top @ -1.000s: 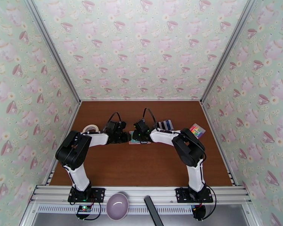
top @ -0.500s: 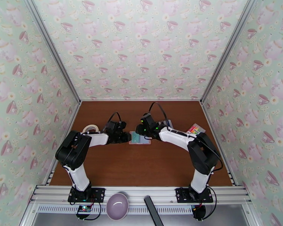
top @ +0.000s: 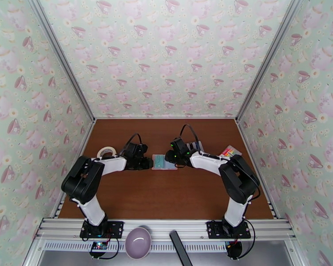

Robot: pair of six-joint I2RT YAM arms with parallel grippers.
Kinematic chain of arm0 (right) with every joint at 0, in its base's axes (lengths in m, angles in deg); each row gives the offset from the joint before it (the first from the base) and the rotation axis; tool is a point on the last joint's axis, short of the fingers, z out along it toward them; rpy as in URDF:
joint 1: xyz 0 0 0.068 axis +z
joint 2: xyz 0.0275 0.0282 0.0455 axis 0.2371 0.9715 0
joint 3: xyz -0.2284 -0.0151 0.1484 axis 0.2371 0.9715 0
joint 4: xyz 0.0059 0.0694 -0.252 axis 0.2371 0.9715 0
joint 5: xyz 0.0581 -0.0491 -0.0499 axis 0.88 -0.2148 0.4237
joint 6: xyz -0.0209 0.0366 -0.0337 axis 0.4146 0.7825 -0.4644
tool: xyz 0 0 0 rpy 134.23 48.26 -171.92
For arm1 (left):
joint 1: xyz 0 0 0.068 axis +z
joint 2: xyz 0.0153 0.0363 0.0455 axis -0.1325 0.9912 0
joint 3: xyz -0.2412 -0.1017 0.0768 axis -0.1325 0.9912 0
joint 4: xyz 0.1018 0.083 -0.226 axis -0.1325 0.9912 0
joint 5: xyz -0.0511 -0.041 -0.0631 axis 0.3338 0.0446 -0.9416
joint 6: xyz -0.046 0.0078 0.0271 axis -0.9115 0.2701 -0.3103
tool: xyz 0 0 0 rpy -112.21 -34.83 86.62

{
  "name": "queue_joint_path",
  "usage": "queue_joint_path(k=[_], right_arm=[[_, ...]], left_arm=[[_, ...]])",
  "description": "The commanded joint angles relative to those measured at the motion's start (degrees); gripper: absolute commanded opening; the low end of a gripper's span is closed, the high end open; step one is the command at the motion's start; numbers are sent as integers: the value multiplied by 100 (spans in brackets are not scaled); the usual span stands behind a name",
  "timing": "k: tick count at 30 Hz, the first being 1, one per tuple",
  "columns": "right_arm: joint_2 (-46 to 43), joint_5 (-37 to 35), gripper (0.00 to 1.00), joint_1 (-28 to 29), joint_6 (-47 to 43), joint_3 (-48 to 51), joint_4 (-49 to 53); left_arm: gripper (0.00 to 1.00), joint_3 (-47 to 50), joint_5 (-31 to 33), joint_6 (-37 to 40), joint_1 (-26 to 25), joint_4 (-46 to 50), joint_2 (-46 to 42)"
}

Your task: Put the credit cards into the card holder

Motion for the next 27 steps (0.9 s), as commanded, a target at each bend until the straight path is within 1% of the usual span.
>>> queue_joint_path(k=[1,5,7,12,19,24,27], right_arm=[[208,126,40,-50,-152,-260,22],[388,198,39,-131,-238,-457,146],[455,306,37,-183,-276,-500,146],[500,285,32,-260,-424,-591,300],[624,303,26,-315,-558,-764,502],[723,196,24,-319,-634,-898,706],[832,202,23,-322,-664,-976,800]], left_arm=[[36,-125,225,66,-30,380,-370],[35,-251,-53,95,-298,247,-378],[34,-285,-128,67,-466,139,-287],[32,-281,-192,-73,-755,-260,9],[31,-219,-154,-268,-885,-941,503],[31,-128,45,-308,-889,-1075,563],[31,-105,186,-308,-885,-948,520]])
